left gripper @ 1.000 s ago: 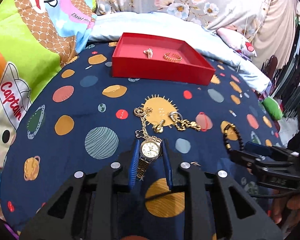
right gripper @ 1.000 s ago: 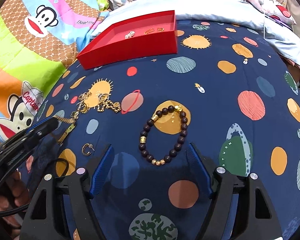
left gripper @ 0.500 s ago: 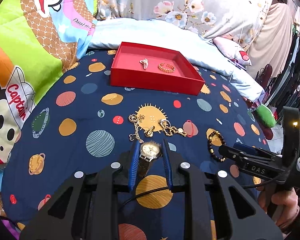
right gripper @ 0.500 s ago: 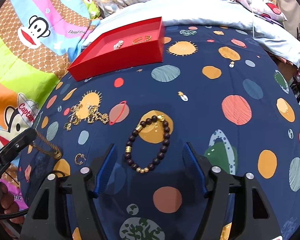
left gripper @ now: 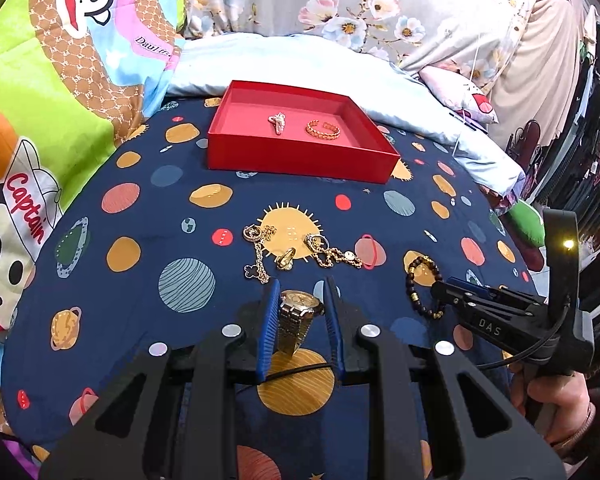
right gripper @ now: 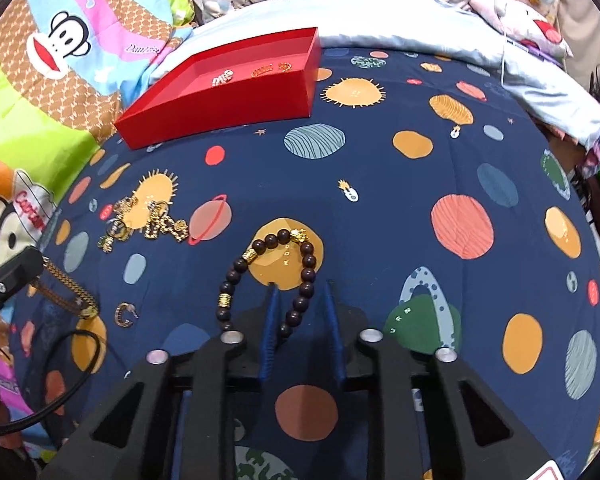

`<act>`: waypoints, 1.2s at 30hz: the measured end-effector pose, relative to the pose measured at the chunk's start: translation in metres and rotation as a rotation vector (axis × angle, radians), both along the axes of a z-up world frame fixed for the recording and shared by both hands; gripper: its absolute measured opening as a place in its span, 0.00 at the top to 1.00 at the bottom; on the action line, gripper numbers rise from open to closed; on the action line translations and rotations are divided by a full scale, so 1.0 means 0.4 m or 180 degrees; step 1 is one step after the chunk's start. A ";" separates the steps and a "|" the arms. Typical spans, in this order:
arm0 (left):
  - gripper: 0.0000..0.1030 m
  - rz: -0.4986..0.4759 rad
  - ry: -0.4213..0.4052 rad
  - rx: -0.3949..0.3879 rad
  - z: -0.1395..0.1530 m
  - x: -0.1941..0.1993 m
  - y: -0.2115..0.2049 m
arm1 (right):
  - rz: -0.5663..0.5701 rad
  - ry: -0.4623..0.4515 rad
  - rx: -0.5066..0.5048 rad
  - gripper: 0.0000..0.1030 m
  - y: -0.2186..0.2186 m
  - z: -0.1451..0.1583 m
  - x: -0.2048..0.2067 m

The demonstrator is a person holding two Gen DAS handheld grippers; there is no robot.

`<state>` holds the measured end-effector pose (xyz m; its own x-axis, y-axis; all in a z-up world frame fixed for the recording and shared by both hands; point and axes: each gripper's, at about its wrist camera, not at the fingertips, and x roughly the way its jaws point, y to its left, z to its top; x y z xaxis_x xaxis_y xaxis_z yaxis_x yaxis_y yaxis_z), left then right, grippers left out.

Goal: Organize jewelry
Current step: 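Grasp the dark beaded bracelet with the right tool while the left holds the watch, then carry watch and beaded bracelet into the red tray and open both tools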

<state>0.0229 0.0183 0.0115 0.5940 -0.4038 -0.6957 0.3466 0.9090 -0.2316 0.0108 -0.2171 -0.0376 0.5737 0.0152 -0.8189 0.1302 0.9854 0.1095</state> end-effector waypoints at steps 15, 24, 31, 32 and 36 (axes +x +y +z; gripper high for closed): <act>0.79 0.0149 -0.0013 -0.0007 0.026 0.020 0.025 | 0.0017 -0.0305 0.0129 0.93 0.002 0.093 -0.005; 0.79 0.0215 -0.0197 -0.0054 0.113 0.097 0.024 | 0.0158 -0.0697 0.0133 0.93 0.018 0.223 0.047; 0.79 0.0188 -0.0411 -0.0011 0.179 0.233 -0.021 | 0.0303 -0.0900 0.0161 0.93 0.027 0.296 0.186; 0.79 0.0176 -0.0425 -0.0009 0.183 0.261 -0.033 | 0.0315 -0.0912 0.0177 0.93 0.027 0.300 0.215; 0.79 0.0173 -0.0416 -0.0026 0.180 0.363 -0.070 | 0.0348 -0.0893 0.0177 0.93 0.032 0.297 0.316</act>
